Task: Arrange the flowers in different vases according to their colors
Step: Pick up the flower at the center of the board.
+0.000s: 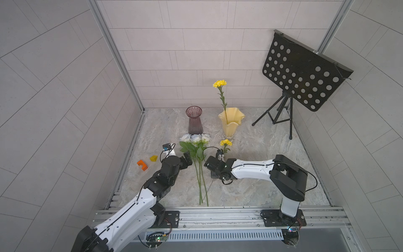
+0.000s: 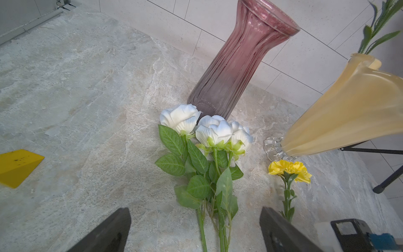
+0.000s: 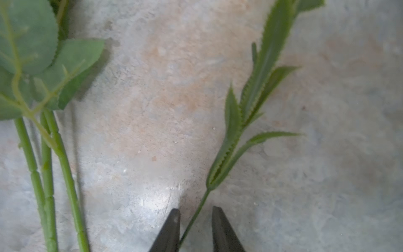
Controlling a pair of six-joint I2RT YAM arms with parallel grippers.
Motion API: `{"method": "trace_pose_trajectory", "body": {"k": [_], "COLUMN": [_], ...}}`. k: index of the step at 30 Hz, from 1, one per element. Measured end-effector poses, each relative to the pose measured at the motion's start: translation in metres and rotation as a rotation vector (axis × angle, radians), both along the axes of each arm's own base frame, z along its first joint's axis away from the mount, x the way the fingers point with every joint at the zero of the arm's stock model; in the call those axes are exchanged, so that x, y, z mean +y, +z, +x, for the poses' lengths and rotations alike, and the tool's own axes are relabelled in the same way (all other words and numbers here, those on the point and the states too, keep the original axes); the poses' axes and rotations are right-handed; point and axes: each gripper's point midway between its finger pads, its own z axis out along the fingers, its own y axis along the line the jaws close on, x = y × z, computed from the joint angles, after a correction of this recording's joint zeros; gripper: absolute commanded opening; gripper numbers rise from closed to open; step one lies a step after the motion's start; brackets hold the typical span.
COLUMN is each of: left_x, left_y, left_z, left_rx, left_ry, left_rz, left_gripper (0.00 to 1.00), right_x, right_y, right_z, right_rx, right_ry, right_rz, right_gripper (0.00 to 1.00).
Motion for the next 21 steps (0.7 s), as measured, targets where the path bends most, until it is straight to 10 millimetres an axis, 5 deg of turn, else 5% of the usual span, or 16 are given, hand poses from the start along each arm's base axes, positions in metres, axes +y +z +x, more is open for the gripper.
{"method": "trace_pose_trajectory", "body": {"k": [7,17,21], "left_x": [-0.016,-0.107,-0.119], "left_y": [-0.015,-0.044,-0.039], "left_z": [0.002,-0.014,-0.017], "left_rx": [0.046,0.173,0.154], "left_ry": [-0.085,-0.512,-0.567], "left_rz": [0.015,0.046,0.056], "left_gripper": [1.00,1.00,1.00], "right_x": [-0.013,-0.060,-0.064], "right_y": [-0.002,0.001,0.001], "right_z": [0.000,-0.008,-0.006], "right_rx": [-0.014,-0.031,-0.033], "right_ry": [-0.008,-0.026,-0.025], "right_rz": [-0.051,-0.161,-0.174], "right_gripper": [0.09,0.09,0.15]}}
